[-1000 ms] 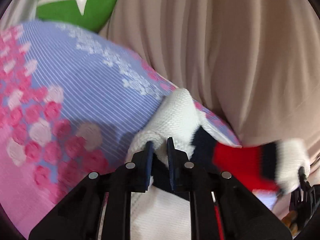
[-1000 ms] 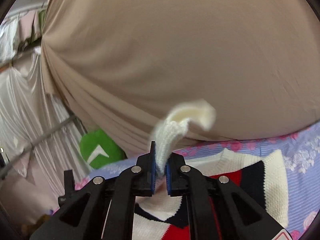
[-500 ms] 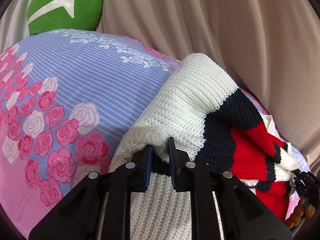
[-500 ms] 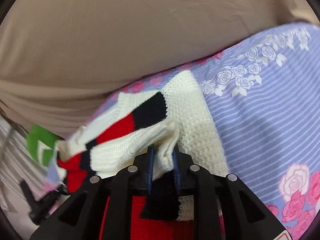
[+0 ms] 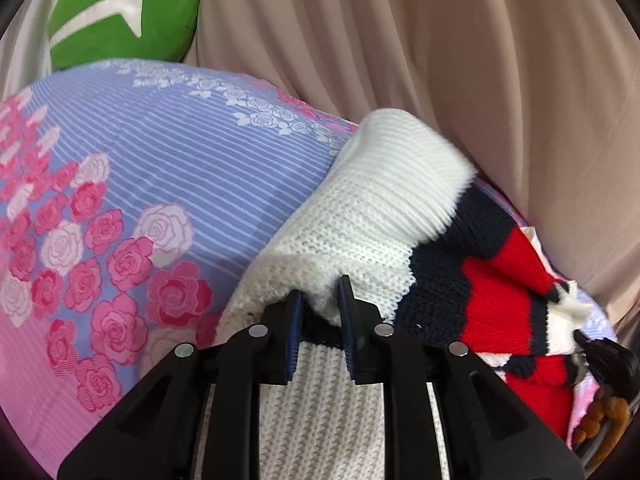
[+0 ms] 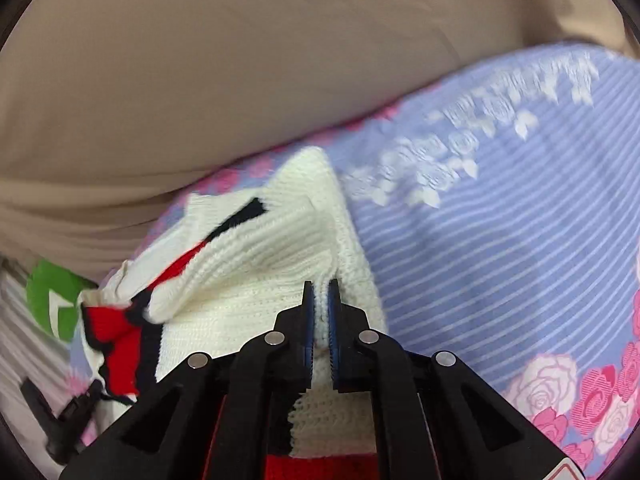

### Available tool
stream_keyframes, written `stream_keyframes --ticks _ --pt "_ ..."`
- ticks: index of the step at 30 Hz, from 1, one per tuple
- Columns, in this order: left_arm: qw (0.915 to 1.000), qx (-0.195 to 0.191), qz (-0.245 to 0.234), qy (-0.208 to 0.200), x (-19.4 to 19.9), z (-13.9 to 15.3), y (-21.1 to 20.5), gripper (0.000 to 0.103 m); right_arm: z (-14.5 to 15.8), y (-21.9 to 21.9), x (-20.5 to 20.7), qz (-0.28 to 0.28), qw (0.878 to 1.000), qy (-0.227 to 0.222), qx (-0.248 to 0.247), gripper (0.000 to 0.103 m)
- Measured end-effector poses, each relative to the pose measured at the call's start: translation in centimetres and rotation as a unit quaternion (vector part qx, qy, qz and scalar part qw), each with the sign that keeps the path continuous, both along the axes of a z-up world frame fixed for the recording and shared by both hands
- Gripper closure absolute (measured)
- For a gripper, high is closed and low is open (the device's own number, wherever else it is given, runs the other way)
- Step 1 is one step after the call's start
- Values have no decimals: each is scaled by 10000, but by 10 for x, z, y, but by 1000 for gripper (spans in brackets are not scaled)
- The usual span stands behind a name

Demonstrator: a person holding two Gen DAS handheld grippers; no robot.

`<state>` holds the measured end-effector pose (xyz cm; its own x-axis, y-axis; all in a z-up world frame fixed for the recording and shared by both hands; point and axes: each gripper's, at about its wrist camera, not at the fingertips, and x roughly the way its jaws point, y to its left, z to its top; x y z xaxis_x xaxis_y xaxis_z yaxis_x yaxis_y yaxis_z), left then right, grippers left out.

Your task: Fold small clothes

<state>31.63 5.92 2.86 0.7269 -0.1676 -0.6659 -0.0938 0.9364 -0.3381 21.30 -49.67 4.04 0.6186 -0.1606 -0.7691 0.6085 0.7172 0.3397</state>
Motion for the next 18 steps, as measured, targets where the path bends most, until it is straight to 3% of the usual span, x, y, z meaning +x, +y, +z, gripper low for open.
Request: stream_keyframes --ticks 7,11,15,18 --pt "10000 46 17 43 0 2 -3 85 38 51 10 -202 9901 90 -1386 86" --pt "9998 179 25 51 7 2 -3 85 52 89 17 984 9900 -314 -961 87" --pt "9997 228 25 55 4 7 -11 85 32 139 65 2128 9760 -259 -396 88" --pt "9997 235 24 57 4 9 -11 85 15 170 108 2631 9636 -3 -480 88"
